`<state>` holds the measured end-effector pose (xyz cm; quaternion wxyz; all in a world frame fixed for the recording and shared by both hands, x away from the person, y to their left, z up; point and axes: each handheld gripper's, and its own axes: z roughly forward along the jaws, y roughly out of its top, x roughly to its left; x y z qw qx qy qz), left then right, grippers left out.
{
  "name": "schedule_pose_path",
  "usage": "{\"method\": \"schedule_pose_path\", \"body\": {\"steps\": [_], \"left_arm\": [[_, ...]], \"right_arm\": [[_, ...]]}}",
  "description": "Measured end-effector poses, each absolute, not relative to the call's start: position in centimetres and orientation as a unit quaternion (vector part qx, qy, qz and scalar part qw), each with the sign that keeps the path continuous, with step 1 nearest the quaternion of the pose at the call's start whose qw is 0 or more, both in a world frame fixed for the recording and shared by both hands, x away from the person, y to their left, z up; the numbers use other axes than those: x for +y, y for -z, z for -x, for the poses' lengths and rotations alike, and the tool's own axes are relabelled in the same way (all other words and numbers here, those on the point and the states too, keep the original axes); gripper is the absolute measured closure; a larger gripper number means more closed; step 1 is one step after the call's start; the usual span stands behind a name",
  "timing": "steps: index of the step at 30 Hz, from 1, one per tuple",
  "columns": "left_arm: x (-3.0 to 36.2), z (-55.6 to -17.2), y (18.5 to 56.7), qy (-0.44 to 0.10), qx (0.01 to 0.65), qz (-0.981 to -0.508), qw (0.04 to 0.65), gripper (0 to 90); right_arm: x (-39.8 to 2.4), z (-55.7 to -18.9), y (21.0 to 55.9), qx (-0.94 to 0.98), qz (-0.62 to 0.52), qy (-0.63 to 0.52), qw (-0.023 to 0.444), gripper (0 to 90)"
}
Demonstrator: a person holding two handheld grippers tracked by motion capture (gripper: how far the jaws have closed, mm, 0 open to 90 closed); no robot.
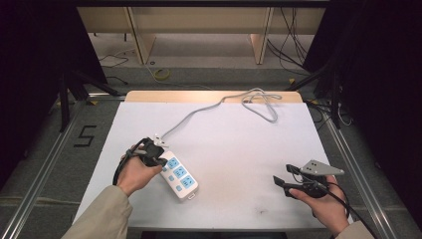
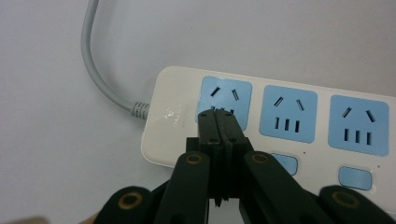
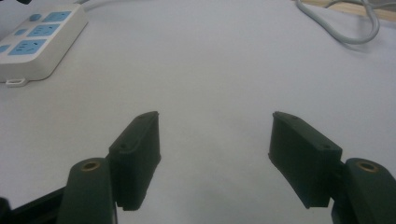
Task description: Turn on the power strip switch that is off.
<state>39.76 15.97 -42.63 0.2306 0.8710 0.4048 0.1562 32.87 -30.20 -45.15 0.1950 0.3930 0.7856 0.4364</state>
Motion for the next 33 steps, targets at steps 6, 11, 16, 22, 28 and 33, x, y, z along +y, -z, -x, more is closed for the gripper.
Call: {"method": "schedule_pose_path", "body": {"steps": [6, 11, 16, 22, 28, 33], "left_arm": [[15.8, -40.0, 42.3, -0.154, 0.405, -0.873, 0.223, 89.8], [15.5, -40.0, 42.4, -0.149, 0.403, -0.877, 0.215, 89.8], [15.3, -40.2, 42.6, -0.146, 0.404, -0.879, 0.208, 89.8], [15.1, -40.4, 42.6, -0.140, 0.404, -0.882, 0.197, 89.8], [14.9, -40.5, 42.7, -0.138, 0.407, -0.882, 0.193, 89.8], [14.8, -40.6, 42.9, -0.135, 0.406, -0.885, 0.185, 89.8]], "right_arm": [[-30.2, -32.9, 45.1, 0.785, -0.393, -0.437, 0.195, 33.8], [-30.2, -32.9, 45.1, 0.786, -0.393, -0.436, 0.195, 33.7], [-30.2, -32.9, 45.1, 0.786, -0.393, -0.437, 0.195, 33.7], [-30.2, -32.9, 45.1, 0.786, -0.393, -0.435, 0.194, 33.7], [-30.2, -32.9, 45.1, 0.786, -0.392, -0.436, 0.194, 33.6], [-30.2, -32.8, 45.1, 0.787, -0.392, -0.436, 0.195, 33.6]]}}
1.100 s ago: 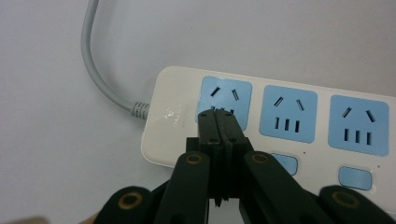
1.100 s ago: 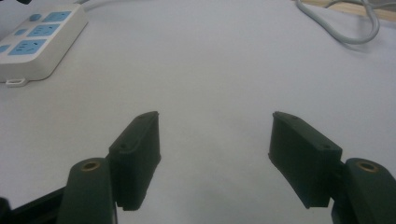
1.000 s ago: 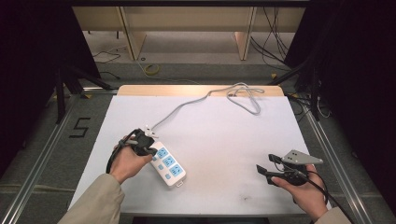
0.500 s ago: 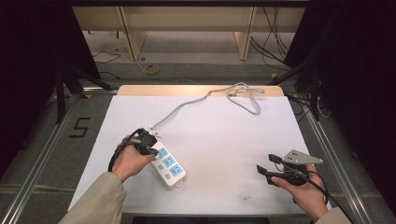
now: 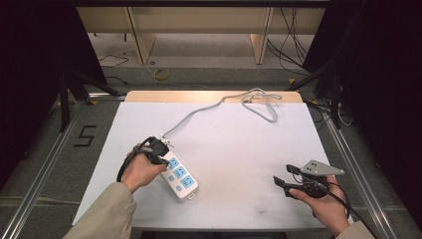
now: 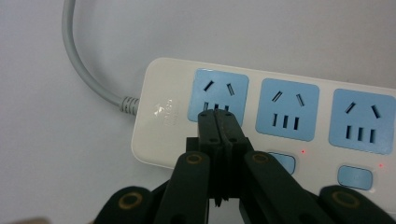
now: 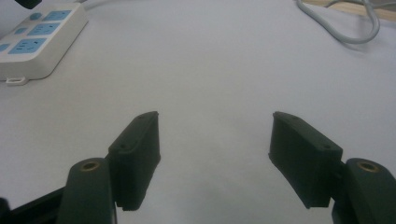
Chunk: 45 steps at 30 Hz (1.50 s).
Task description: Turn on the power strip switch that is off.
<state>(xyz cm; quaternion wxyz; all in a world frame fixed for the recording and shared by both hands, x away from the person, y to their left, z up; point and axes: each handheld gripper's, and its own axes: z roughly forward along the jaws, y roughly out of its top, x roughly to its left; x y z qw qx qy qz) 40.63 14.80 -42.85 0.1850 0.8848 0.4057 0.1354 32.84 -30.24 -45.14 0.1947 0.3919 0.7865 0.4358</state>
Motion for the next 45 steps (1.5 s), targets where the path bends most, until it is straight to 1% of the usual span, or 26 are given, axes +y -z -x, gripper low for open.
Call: {"method": "schedule_pose_path", "body": {"steps": [22, 36, 45], "left_arm": [[14.72, -40.88, 43.37, -0.125, 0.404, -0.891, 0.167, 89.8], [14.63, -40.90, 43.45, -0.111, 0.410, -0.890, 0.166, 89.8], [14.57, -40.95, 43.48, -0.113, 0.414, -0.887, 0.168, 89.8]], "right_arm": [[-30.23, -32.84, 45.16, 0.788, -0.391, -0.434, 0.194, 33.5], [-30.22, -32.82, 45.16, 0.788, -0.391, -0.435, 0.193, 33.4], [-30.24, -32.80, 45.14, 0.787, -0.392, -0.435, 0.193, 33.5]]}}
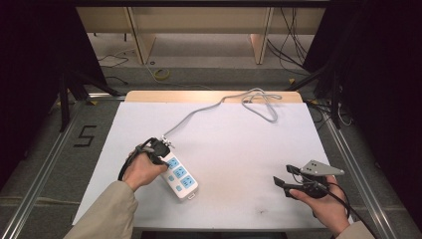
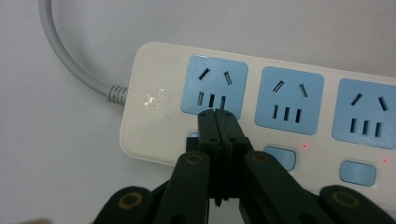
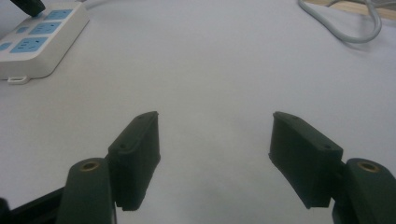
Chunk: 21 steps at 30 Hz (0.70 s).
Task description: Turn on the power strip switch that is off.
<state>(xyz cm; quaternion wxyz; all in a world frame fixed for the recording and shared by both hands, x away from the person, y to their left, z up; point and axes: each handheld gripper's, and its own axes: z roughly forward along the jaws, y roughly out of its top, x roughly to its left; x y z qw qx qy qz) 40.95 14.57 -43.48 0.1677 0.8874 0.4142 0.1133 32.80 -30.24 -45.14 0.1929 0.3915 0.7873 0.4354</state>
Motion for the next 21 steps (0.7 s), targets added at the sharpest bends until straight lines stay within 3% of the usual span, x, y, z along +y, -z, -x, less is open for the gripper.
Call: {"method": "schedule_pose_path", "body": {"steps": [21], "left_arm": [[14.62, -41.26, 43.45, -0.115, 0.412, -0.890, 0.160, 89.8]], "right_arm": [[-30.25, -32.77, 45.12, 0.786, -0.392, -0.437, 0.193, 33.6]]}}
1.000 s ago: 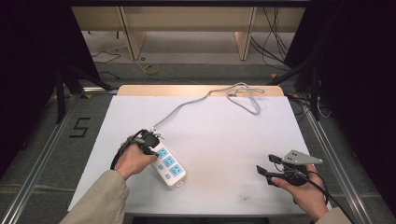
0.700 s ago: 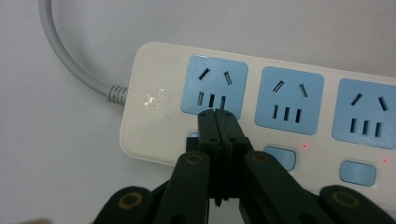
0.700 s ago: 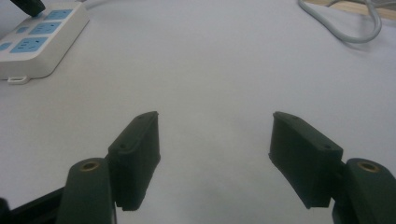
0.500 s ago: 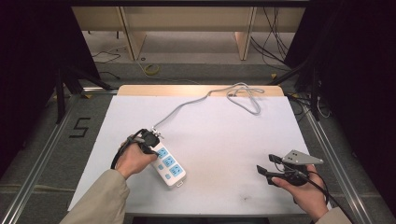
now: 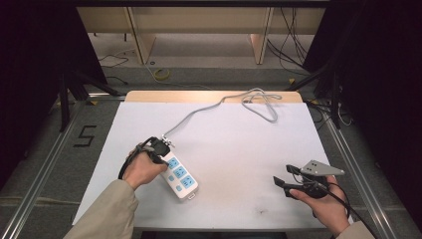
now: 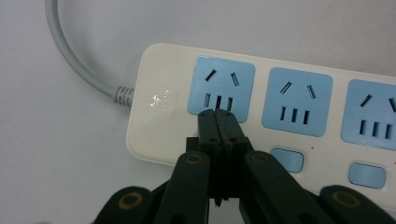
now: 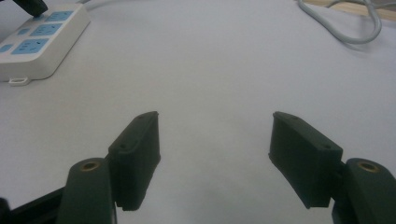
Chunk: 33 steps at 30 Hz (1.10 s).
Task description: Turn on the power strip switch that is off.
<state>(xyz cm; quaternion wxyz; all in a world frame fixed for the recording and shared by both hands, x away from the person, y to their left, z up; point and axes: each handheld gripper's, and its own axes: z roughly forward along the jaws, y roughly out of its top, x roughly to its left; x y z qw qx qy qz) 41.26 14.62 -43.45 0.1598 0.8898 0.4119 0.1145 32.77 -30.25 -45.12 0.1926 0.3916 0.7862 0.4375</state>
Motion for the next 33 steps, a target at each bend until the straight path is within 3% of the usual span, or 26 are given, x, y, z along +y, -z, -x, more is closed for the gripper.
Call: {"method": "schedule_pose_path", "body": {"steps": [33], "left_arm": [[14.41, -41.19, 43.61, -0.106, 0.414, -0.890, 0.156, 89.9]], "right_arm": [[-30.27, -32.59, 44.93, 0.786, -0.388, -0.440, 0.194, 33.8]]}}
